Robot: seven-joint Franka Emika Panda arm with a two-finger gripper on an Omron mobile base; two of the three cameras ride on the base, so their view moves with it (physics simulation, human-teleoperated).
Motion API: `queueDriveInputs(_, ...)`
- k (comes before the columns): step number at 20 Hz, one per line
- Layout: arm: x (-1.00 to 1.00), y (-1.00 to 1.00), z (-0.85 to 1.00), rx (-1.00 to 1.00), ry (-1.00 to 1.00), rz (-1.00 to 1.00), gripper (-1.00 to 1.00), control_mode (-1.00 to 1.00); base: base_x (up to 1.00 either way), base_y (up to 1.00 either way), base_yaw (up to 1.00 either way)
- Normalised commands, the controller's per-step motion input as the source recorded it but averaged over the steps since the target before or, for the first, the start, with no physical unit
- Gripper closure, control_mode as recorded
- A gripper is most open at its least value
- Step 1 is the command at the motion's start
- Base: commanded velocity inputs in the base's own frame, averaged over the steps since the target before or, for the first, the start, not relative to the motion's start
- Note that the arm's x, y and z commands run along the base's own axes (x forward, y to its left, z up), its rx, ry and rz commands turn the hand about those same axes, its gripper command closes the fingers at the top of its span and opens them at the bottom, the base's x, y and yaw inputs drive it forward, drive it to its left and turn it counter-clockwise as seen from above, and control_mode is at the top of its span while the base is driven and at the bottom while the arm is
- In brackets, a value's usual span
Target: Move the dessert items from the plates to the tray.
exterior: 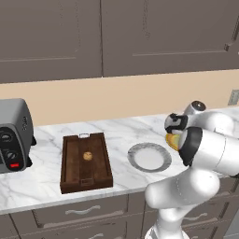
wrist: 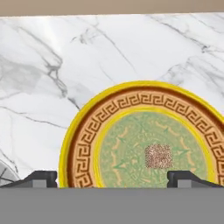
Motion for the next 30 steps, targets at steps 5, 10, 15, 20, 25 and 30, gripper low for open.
queueDriveInputs(5, 0.01, -0.4, 0.0, 0.0, 0.06, -0.12, -1.0, -1.0, 0.0, 0.0, 0.0)
queueDriveInputs(10, 0.21, -0.82, 0.0, 0.0, 0.21, -0.34, -1.0, -1.0, 0.0, 0.0, 0.0)
queueDriveInputs(15, 0.03, -0.08, 0.0, 0.05, 0.05, -0.04, -1.0, -1.0, 0.0, 0.0, 0.0)
queueDriveInputs(20, 0.0, -0.19, -0.08, 0.28, 0.09, 0.0, -1.0, -1.0, 0.0, 0.0, 0.0)
queueDriveInputs(25, 0.02, 0.0, -0.01, 0.0, 0.0, 0.0, -1.0, -1.0, 0.0, 0.0, 0.0)
queueDriveInputs(30, 0.09, 0.06, -0.22, 0.05, 0.0, 0.0, -1.0, -1.0, 0.0, 0.0, 0.0)
